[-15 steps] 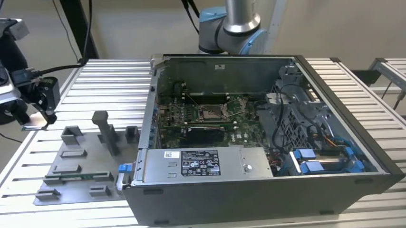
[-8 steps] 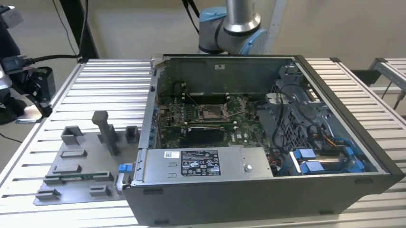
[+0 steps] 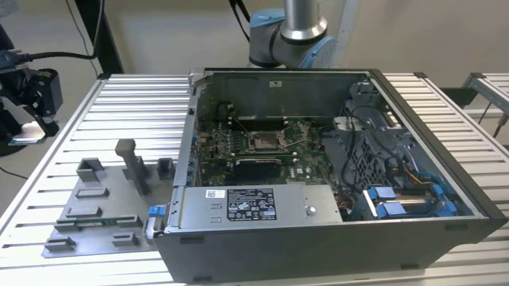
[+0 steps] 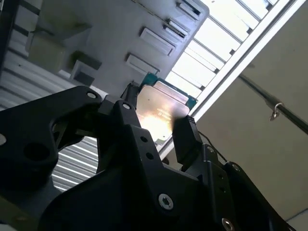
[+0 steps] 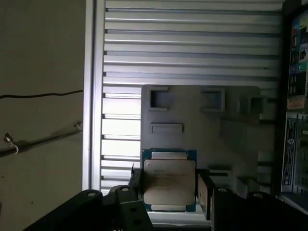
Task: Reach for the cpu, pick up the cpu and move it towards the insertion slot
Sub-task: 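Pick up the cpu and move it towards the insertion slot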
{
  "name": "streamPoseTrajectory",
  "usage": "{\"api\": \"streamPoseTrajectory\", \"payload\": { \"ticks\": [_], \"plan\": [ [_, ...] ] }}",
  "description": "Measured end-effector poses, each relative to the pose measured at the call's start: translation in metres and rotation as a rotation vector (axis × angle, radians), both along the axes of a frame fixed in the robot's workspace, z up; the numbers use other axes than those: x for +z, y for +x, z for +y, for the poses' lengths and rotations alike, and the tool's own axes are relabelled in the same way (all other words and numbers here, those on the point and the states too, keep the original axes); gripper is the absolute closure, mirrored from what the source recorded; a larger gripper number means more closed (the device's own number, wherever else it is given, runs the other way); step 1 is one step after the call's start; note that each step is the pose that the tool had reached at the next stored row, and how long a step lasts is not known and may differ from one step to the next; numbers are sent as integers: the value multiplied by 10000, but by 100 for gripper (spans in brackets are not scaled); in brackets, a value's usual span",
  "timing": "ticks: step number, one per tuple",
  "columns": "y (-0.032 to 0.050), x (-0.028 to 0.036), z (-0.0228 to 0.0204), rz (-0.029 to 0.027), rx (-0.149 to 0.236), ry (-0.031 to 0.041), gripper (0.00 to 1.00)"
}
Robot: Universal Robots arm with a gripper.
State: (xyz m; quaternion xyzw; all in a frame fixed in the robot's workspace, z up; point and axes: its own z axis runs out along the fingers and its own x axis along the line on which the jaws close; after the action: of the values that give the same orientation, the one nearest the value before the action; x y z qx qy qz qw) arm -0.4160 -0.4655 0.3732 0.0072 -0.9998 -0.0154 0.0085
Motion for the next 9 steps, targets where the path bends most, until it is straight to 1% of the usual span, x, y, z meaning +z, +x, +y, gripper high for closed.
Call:
{"api": "streamPoseTrajectory", "payload": {
  "ticks": [9],
  "plan": [
    [0,228,0,1,0,1,100]
  ]
}}
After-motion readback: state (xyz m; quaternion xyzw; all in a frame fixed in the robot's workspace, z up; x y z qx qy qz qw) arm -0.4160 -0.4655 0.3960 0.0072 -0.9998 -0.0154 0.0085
